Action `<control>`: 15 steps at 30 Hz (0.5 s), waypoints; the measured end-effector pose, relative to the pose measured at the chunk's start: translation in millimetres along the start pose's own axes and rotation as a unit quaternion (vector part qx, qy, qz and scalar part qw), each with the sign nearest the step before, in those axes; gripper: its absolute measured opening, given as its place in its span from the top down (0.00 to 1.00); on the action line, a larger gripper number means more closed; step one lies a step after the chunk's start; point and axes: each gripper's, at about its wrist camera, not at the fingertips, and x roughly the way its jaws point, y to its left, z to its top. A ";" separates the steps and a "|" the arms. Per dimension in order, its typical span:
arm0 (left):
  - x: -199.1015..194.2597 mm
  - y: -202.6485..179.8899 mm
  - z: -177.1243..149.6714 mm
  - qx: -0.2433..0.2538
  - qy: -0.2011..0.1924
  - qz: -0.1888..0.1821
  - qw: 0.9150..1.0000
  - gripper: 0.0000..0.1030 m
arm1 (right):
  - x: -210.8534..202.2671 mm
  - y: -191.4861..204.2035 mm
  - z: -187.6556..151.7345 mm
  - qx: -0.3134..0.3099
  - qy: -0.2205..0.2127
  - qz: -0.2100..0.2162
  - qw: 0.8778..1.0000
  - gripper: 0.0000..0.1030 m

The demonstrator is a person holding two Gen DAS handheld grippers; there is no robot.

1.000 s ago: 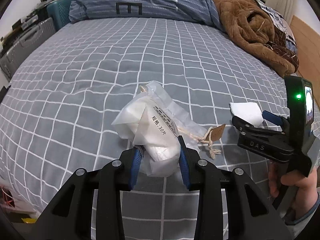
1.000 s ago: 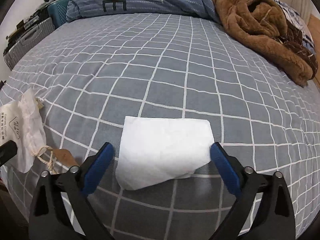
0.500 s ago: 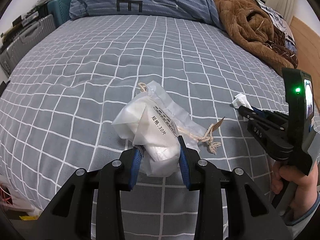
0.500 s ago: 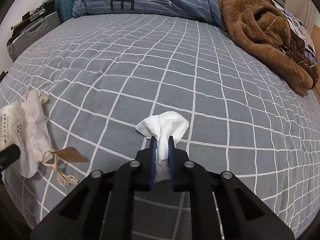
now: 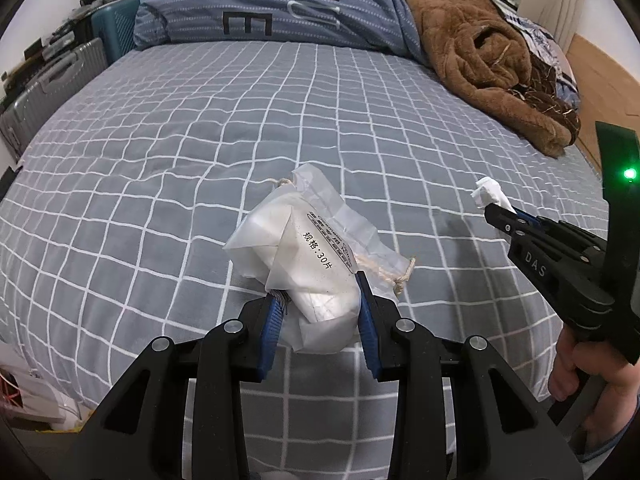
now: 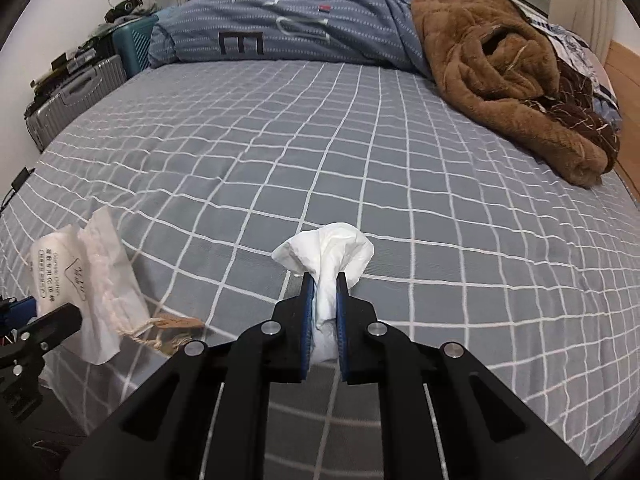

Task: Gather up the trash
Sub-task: 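Lift the white packet and tissue and carry them down over the bin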

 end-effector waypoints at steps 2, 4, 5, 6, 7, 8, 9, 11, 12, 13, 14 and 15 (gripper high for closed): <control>-7.3 -3.3 -1.7 0.000 -0.002 -0.002 1.000 0.67 | -10.7 -2.9 -1.2 0.005 -0.005 0.000 1.000 0.90; -13.3 -5.8 -3.4 0.001 -0.004 -0.004 1.000 0.67 | -20.3 -5.7 -2.9 0.010 -0.007 0.000 1.000 0.90; -16.5 -7.3 -4.3 0.003 -0.005 -0.004 1.000 0.67 | -24.8 -6.6 -4.1 0.011 -0.008 0.001 1.000 0.90; -20.6 -9.3 -5.3 0.004 -0.006 -0.005 1.000 0.67 | -30.2 -7.9 -5.3 0.013 -0.009 0.000 1.000 0.90; -23.3 -10.7 -6.1 0.005 -0.007 -0.006 1.000 0.67 | -33.9 -8.5 -6.5 0.014 -0.009 0.001 1.000 0.90; -26.5 -12.4 -6.7 0.006 -0.009 -0.007 1.000 0.67 | -38.0 -9.7 -7.9 0.017 -0.010 0.002 1.000 0.90; -30.7 -14.7 -7.9 0.008 -0.011 -0.009 1.000 0.67 | -43.6 -10.6 -9.8 0.019 -0.011 0.003 1.000 0.90; -37.2 -18.1 -9.7 0.010 -0.014 -0.011 1.000 0.67 | -51.8 -12.1 -12.4 0.021 -0.013 0.004 1.000 0.90; -39.2 -19.1 -10.3 0.010 -0.015 -0.012 1.000 0.67 | -56.9 -12.7 -14.2 0.022 -0.014 0.005 1.000 0.90; -42.6 -20.8 -11.5 0.011 -0.016 -0.013 1.000 0.67 | -60.7 -12.7 -15.6 0.022 -0.015 0.006 1.000 0.90; -45.7 -22.3 -12.7 0.011 -0.017 -0.014 1.000 0.67 | -64.7 -12.9 -17.1 0.022 -0.016 0.006 1.000 0.90; -47.5 -22.9 -13.6 0.012 -0.017 -0.015 1.000 0.67 | -69.5 -13.3 -18.8 0.024 -0.018 0.006 1.000 0.90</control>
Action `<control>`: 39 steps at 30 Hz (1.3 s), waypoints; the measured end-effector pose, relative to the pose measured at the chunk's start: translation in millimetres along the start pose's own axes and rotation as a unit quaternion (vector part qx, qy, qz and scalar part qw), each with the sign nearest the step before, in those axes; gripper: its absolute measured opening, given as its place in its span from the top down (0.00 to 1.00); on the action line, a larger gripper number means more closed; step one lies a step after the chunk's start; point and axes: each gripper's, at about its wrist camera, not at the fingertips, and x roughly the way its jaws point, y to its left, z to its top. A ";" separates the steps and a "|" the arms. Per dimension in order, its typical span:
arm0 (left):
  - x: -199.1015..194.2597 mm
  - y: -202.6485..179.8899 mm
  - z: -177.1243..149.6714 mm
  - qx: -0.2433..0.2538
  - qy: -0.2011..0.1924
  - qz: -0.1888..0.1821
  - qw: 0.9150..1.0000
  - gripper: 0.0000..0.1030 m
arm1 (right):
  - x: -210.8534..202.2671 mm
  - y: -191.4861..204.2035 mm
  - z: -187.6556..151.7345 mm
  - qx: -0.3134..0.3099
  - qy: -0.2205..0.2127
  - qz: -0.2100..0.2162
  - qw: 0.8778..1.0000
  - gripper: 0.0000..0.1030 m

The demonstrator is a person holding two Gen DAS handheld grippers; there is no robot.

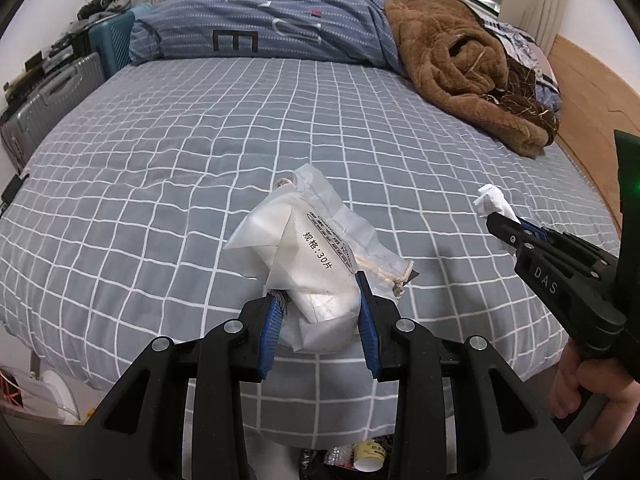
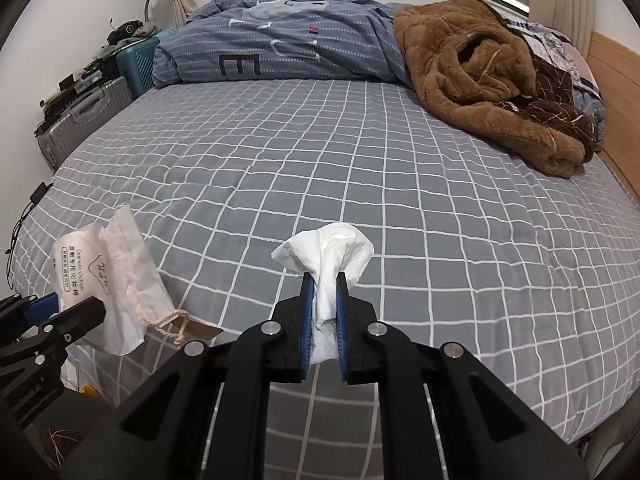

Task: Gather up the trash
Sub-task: 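Lift the white packet and tissue and carry them down over the bin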

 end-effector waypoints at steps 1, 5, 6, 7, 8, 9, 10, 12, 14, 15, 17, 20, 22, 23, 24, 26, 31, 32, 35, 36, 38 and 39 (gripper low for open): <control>-2.9 -1.4 -1.2 0.001 0.000 -0.001 1.000 0.67 | -3.8 -0.5 -1.6 0.000 0.000 0.000 1.000 0.90; -12.3 -5.2 -4.8 0.003 -0.003 -0.002 1.000 0.67 | -18.8 -3.2 -6.7 0.007 -0.003 0.002 1.000 0.90; -15.1 -6.1 -6.1 0.004 -0.004 -0.003 1.000 0.67 | -23.1 -3.4 -8.6 0.007 -0.005 0.000 1.000 0.90; -16.9 -6.5 -7.6 0.003 -0.004 -0.003 1.000 0.67 | -26.2 -3.3 -10.3 0.007 -0.006 -0.001 1.000 0.90; -18.6 -7.0 -8.8 0.003 -0.004 -0.004 1.000 0.67 | -29.9 -3.7 -12.6 0.008 -0.007 0.000 1.000 0.90; -20.4 -7.7 -10.3 0.003 -0.004 -0.005 1.000 0.67 | -32.1 -4.5 -13.9 0.008 -0.007 0.000 1.000 0.90; -21.7 -7.9 -11.6 0.002 -0.004 -0.005 1.000 0.67 | -34.3 -4.8 -15.7 0.009 -0.008 -0.001 1.000 0.90; -25.0 -9.2 -15.0 0.003 -0.003 -0.006 1.000 0.67 | -39.5 -5.3 -19.7 0.011 -0.008 -0.002 1.000 0.90; -28.5 -10.4 -17.3 0.003 -0.003 -0.006 1.000 0.67 | -44.1 -5.9 -22.0 0.011 -0.010 -0.003 1.000 0.90; -31.4 -11.5 -18.5 0.003 -0.003 -0.007 1.000 0.67 | -47.7 -6.3 -23.3 0.012 -0.012 -0.004 1.000 0.90; -36.3 -13.4 -20.3 0.003 -0.006 -0.008 1.000 0.67 | -54.5 -7.2 -24.7 0.013 -0.016 -0.005 1.000 0.90; -43.2 -16.2 -22.5 0.004 -0.006 -0.007 1.000 0.67 | -66.0 -8.0 -29.2 0.014 -0.021 -0.010 1.000 0.90; -48.5 -17.6 -24.6 0.005 -0.009 -0.008 1.000 0.67 | -73.6 -9.0 -32.7 0.015 -0.025 -0.011 1.000 0.90; -51.7 -19.5 -26.0 0.007 -0.010 -0.008 1.000 0.67 | -77.0 -9.5 -34.5 0.015 -0.026 -0.012 0.999 0.90; -54.3 -21.2 -27.2 0.008 -0.010 -0.009 1.000 0.67 | -81.5 -10.0 -37.1 0.016 -0.027 -0.012 0.999 0.90; -58.8 -23.8 -30.0 0.009 -0.010 -0.012 1.000 0.67 | -87.8 -10.7 -40.5 0.018 -0.028 -0.012 0.999 0.90; -71.1 -30.2 -38.0 0.013 -0.013 -0.016 1.000 0.67 | -103.6 -11.1 -51.3 0.015 -0.029 -0.015 0.999 0.90; -73.0 -30.9 -39.4 0.013 -0.013 -0.016 1.000 0.67 | -106.7 -11.6 -53.6 0.016 -0.030 -0.016 0.999 0.90; -80.0 -33.8 -44.4 0.015 -0.016 -0.019 1.000 0.67 | -116.9 -12.0 -58.7 0.017 -0.031 -0.018 0.999 0.90; -82.5 -35.0 -46.3 0.017 -0.016 -0.020 1.000 0.67 | -121.4 -12.0 -60.9 0.017 -0.033 -0.020 0.999 0.90; -85.8 -35.8 -49.2 0.018 -0.017 -0.020 0.999 0.67 | -125.6 -11.7 -63.1 0.018 -0.034 -0.020 0.999 0.90; -87.5 -36.5 -50.8 0.018 -0.017 -0.020 0.999 0.67 | -128.9 -11.4 -65.5 0.019 -0.034 -0.021 0.999 0.90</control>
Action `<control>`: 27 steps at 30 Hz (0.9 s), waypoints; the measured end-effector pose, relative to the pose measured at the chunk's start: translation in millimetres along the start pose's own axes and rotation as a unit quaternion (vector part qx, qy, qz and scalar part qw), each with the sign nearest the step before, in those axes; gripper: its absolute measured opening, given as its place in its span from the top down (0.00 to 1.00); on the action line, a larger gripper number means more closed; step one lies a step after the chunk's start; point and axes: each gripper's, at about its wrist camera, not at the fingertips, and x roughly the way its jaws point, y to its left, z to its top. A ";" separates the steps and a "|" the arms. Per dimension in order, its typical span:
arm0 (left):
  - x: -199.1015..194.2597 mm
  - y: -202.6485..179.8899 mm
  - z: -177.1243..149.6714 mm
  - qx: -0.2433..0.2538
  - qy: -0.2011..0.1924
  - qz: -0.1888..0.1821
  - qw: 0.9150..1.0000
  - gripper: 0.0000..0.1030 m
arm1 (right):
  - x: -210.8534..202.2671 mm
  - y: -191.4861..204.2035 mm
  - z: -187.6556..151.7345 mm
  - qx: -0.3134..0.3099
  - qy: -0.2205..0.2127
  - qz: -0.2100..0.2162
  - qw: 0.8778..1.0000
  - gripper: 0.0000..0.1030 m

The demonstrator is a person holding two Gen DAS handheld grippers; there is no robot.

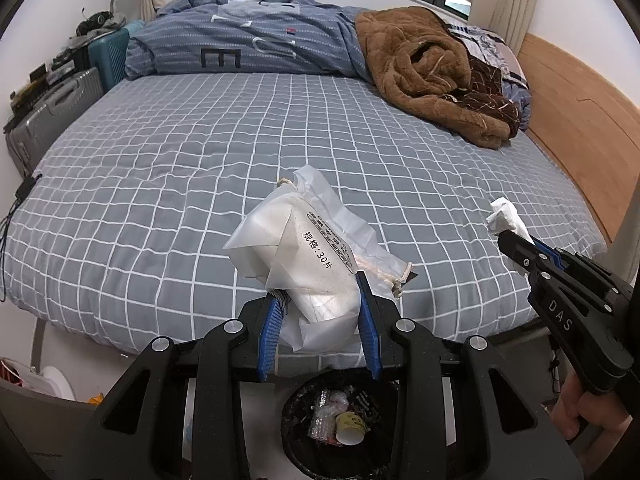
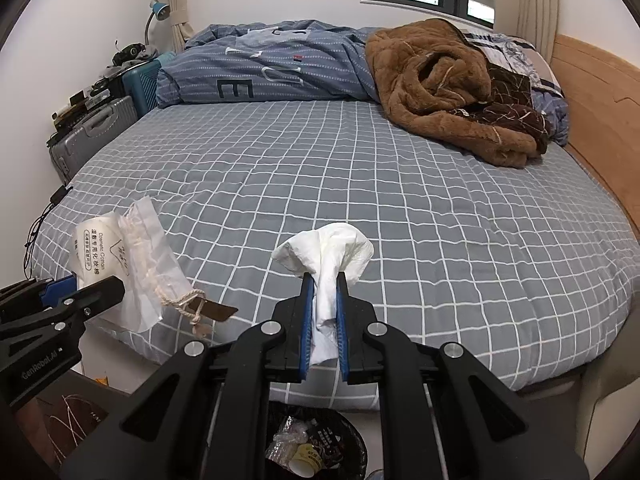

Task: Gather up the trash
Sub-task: 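Lift the white packet and tissue and carry them down over the bin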

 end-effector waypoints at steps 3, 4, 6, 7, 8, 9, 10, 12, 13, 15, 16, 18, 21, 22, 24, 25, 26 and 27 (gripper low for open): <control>-6.0 -1.5 -6.1 0.000 -0.001 -0.001 1.000 0.67 | -6.0 0.8 -6.0 0.001 0.001 -0.001 1.000 0.90; -6.8 -1.3 -7.2 0.002 -0.001 0.000 1.000 0.67 | -8.1 1.2 -8.2 0.001 0.001 -0.001 1.000 0.90; -9.7 -2.1 -12.0 0.004 -0.001 0.003 1.000 0.67 | -12.2 1.4 -13.6 0.004 0.003 -0.001 1.000 0.90; -10.8 -1.6 -13.9 0.004 0.000 0.003 1.000 0.67 | -13.8 1.1 -15.4 0.006 0.005 -0.001 1.000 0.90; -12.4 -1.2 -16.5 0.004 0.000 0.004 1.000 0.67 | -15.5 1.3 -18.0 0.008 0.006 0.000 1.000 0.90; -14.3 -1.1 -19.9 0.005 0.001 0.005 1.000 0.67 | -17.8 1.5 -21.3 0.009 0.007 0.002 1.000 0.90; -15.5 -0.6 -22.1 0.005 0.001 0.006 1.000 0.67 | -20.0 1.7 -24.2 0.010 0.008 0.002 1.000 0.90; -18.5 0.8 -29.0 0.004 0.003 0.007 1.000 0.67 | -25.0 3.3 -30.8 0.011 0.008 0.003 1.000 0.90; -20.1 1.5 -31.8 0.004 0.004 0.008 1.000 0.67 | -27.9 3.6 -34.3 0.012 0.009 0.003 1.000 0.90; -23.3 2.8 -39.5 0.004 0.005 0.010 1.000 0.67 | -33.0 4.7 -40.5 0.012 0.009 0.004 1.000 0.90; -24.4 3.6 -42.8 0.004 0.006 0.011 1.000 0.67 | -35.4 5.0 -43.8 0.012 0.010 0.005 1.000 0.90; -26.2 5.4 -50.0 0.003 0.008 0.012 1.000 0.67 | -40.6 5.5 -51.9 0.012 0.011 0.005 1.000 0.90; -26.6 7.8 -65.0 0.002 0.016 0.014 1.000 0.67 | -45.8 6.5 -64.4 0.011 0.016 0.006 1.000 0.90; -25.9 8.0 -68.7 0.003 0.019 0.015 1.000 0.67 | -46.7 6.8 -67.6 0.012 0.018 0.007 1.000 0.90; -25.1 8.1 -78.3 0.005 0.024 0.016 1.000 0.67 | -49.0 7.8 -76.4 0.012 0.022 0.007 1.000 0.90; -24.7 7.9 -82.5 0.006 0.026 0.017 0.999 0.67 | -49.7 8.6 -79.6 0.012 0.024 0.007 1.000 0.90; -24.4 7.6 -86.4 0.007 0.029 0.017 0.999 0.67 | -50.3 8.2 -83.1 0.014 0.026 0.007 1.000 0.90; -24.5 6.7 -90.4 0.008 0.030 0.017 0.999 0.67 | -51.2 8.2 -87.1 0.016 0.028 0.008 0.999 0.90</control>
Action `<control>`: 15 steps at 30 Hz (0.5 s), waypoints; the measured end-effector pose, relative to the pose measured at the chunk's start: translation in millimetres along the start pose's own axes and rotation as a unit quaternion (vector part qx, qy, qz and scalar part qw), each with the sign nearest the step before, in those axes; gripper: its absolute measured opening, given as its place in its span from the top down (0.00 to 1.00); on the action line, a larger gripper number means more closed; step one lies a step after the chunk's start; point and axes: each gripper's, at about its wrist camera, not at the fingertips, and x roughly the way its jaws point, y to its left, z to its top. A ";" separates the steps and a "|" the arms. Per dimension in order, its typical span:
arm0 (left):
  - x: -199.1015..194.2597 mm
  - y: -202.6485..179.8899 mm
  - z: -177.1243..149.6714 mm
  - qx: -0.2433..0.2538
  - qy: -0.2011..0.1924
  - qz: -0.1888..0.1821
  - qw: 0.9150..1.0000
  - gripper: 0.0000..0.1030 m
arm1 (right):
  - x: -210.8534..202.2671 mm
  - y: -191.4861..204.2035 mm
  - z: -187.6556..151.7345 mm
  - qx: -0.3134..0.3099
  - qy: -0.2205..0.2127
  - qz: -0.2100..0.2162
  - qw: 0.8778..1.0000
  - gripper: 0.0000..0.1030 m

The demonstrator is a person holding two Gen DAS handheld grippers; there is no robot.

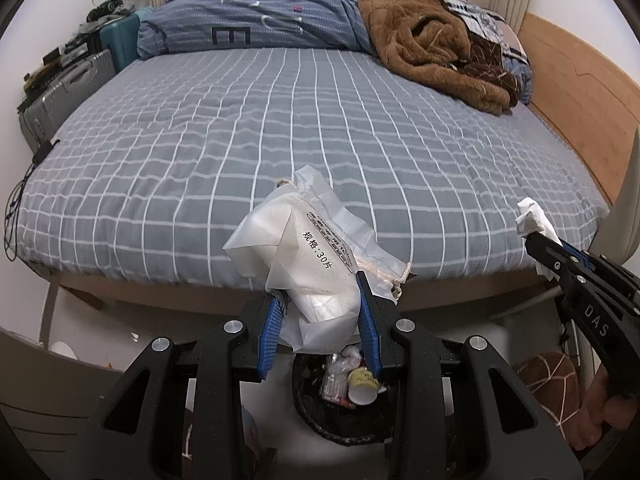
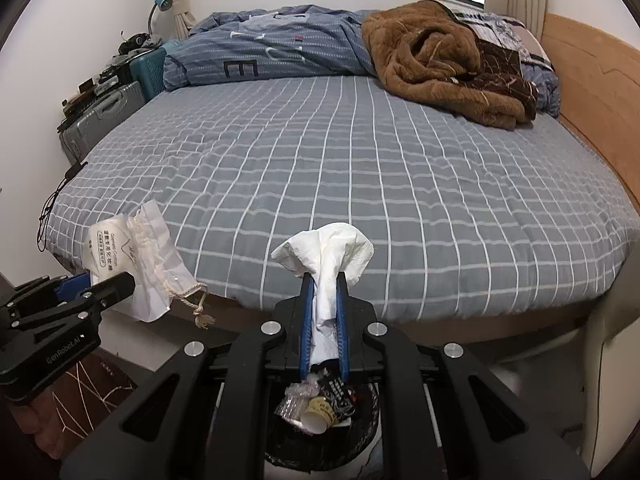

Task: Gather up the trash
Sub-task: 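Lift the white packet and tissue and carry them down over the bin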

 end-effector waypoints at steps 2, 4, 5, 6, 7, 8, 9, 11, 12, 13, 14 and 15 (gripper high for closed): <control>0.1 -1.2 -7.3 0.004 0.003 0.002 1.000 0.67 | -0.9 0.4 -7.2 0.002 0.004 0.000 1.000 0.90; -0.8 -1.7 -14.9 0.004 0.005 0.002 1.000 0.67 | -2.1 2.4 -15.8 0.003 0.008 0.001 1.000 0.90; -1.6 -3.3 -18.2 0.004 0.004 0.003 1.000 0.67 | -2.5 2.5 -19.5 0.004 0.010 0.002 1.000 0.90; -2.3 -4.7 -21.9 0.005 0.003 0.004 1.000 0.67 | -3.0 2.7 -24.4 0.006 0.014 0.004 1.000 0.90; -2.3 -5.9 -27.8 0.007 0.004 0.007 1.000 0.67 | -3.4 2.4 -27.7 0.006 0.016 0.006 1.000 0.90; -1.7 -6.3 -31.3 0.008 0.007 0.007 1.000 0.67 | -3.4 2.9 -31.6 0.006 0.019 0.006 1.000 0.90; -0.1 -6.4 -37.3 0.007 0.011 0.007 1.000 0.67 | -3.2 2.9 -36.9 0.006 0.022 0.005 1.000 0.90; 2.7 -6.7 -45.1 0.005 0.019 0.004 1.000 0.67 | -1.9 3.0 -44.4 0.006 0.028 0.005 1.000 0.90; 4.3 -6.1 -50.8 0.002 0.023 0.002 1.000 0.67 | -0.7 2.7 -49.6 0.009 0.032 0.006 0.999 0.90; 5.1 -6.9 -54.8 0.001 0.025 0.002 1.000 0.67 | 0.8 1.8 -53.9 0.012 0.036 0.008 0.999 0.90; 6.3 -7.4 -58.4 0.001 0.027 0.003 1.000 0.67 | 3.1 1.1 -59.4 0.017 0.042 0.011 0.999 0.90; 8.2 -7.3 -63.3 0.001 0.030 0.003 1.000 0.67 | 4.8 1.1 -62.8 0.018 0.045 0.011 0.999 0.90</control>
